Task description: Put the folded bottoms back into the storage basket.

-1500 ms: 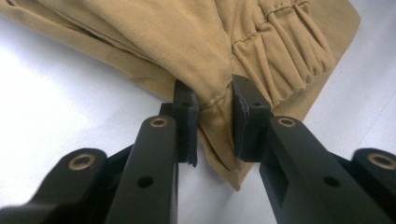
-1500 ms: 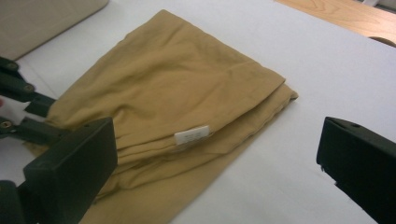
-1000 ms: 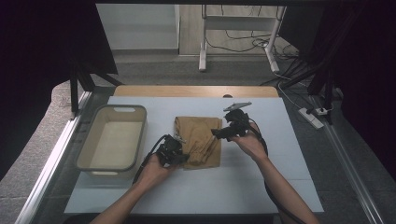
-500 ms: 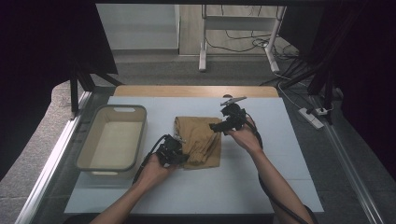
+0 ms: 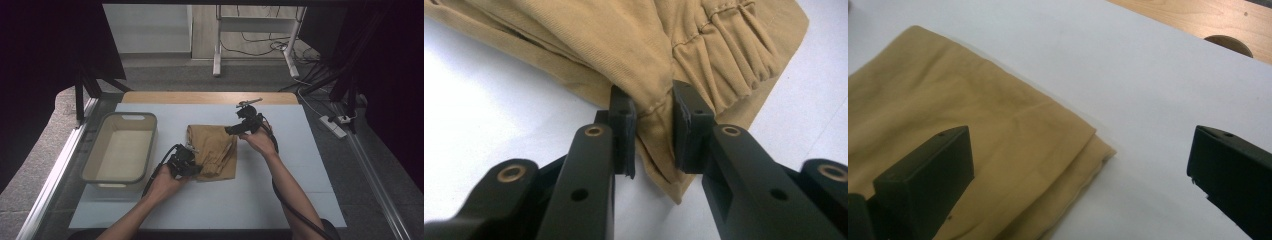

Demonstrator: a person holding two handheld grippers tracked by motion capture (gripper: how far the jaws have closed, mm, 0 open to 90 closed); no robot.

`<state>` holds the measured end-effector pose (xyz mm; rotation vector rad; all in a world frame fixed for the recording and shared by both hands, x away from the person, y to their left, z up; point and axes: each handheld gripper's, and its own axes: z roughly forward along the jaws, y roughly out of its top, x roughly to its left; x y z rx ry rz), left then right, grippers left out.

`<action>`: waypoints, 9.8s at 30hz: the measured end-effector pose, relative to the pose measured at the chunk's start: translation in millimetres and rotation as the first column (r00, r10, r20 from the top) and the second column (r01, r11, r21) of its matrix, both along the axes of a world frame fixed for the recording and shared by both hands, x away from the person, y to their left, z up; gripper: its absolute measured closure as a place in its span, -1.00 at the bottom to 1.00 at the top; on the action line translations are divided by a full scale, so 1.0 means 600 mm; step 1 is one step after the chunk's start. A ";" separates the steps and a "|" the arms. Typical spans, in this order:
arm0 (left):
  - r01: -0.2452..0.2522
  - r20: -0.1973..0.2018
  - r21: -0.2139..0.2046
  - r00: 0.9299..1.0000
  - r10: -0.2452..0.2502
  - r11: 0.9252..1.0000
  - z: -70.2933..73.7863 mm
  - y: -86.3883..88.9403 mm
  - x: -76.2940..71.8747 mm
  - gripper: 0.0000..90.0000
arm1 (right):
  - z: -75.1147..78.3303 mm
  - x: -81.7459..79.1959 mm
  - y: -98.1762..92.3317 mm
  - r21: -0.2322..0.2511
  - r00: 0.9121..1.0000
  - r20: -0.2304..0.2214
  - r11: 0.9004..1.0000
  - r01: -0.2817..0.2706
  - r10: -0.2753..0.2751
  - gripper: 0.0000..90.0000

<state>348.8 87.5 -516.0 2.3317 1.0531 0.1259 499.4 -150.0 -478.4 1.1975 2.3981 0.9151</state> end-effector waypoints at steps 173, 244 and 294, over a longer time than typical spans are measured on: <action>-0.161 0.114 -0.099 0.978 0.172 0.982 0.194 0.354 -0.116 0.67 | 0.143 -0.069 0.304 0.080 0.880 0.135 0.880 -0.468 0.456 0.84; -0.371 0.061 -0.025 0.926 0.372 0.928 0.088 0.461 -0.118 0.15 | 0.027 -0.063 0.453 0.045 0.889 0.099 0.891 -0.452 0.447 0.23; -0.204 0.093 -0.304 0.966 0.242 0.931 0.105 0.374 -0.204 -1.00 | 0.050 -0.122 0.406 0.067 0.853 0.075 0.850 -0.522 0.517 -1.00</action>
